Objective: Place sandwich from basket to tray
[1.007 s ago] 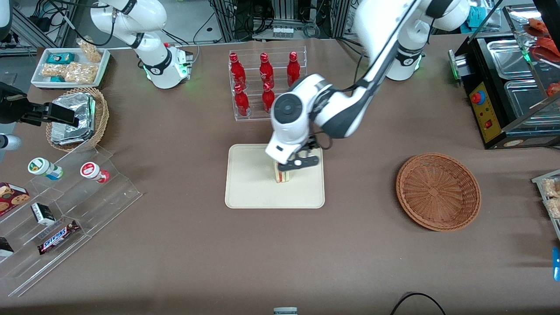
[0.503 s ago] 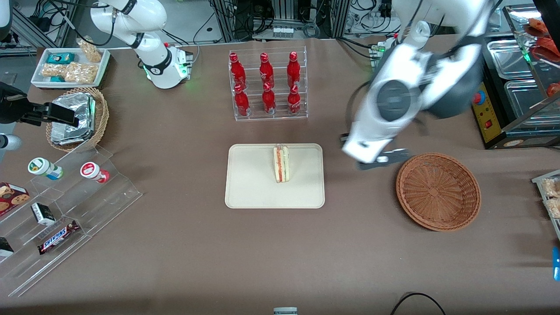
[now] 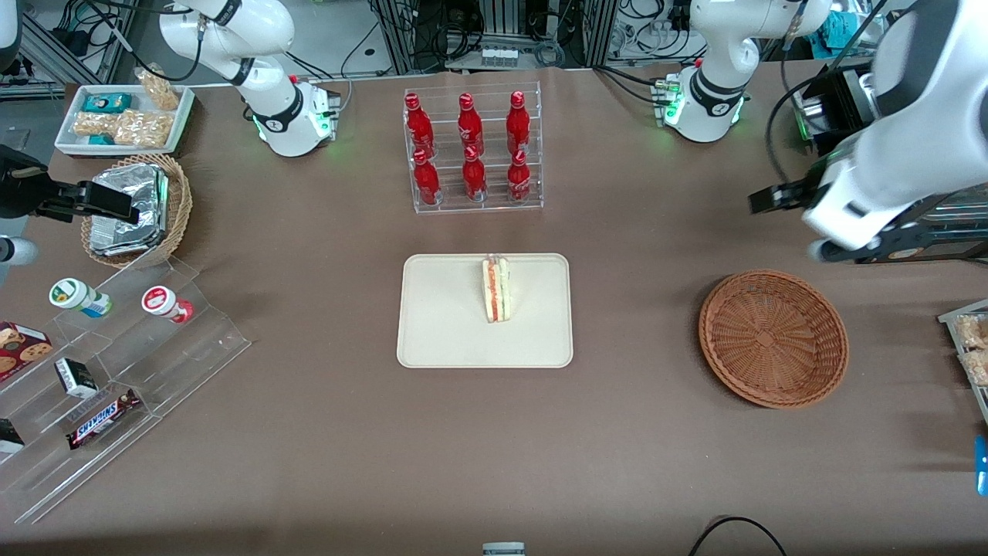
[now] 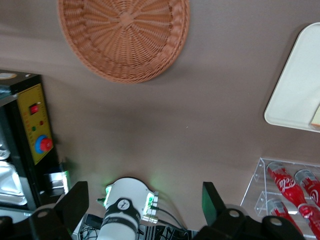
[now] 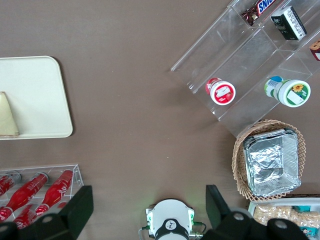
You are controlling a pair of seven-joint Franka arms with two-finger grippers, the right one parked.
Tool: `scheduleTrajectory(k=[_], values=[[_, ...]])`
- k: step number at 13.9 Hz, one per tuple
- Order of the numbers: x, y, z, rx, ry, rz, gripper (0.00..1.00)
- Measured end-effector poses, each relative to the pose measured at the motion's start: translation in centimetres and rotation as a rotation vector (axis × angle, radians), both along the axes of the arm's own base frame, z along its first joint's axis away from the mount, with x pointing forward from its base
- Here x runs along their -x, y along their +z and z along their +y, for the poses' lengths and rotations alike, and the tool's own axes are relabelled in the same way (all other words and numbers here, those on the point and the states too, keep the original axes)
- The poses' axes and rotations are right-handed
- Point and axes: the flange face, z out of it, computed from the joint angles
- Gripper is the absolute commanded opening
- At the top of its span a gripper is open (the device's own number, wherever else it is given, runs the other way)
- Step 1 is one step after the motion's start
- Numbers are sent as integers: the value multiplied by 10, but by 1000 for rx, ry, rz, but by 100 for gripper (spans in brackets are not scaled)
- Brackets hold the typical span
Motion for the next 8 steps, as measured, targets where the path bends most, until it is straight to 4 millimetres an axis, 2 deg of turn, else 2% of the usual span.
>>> scheduleTrajectory(k=[2,3,8], values=[[4,29,12,4,16,-25,100],[5,38,12,6,17,-37,100],[2,36,11,4,23,-32,100]])
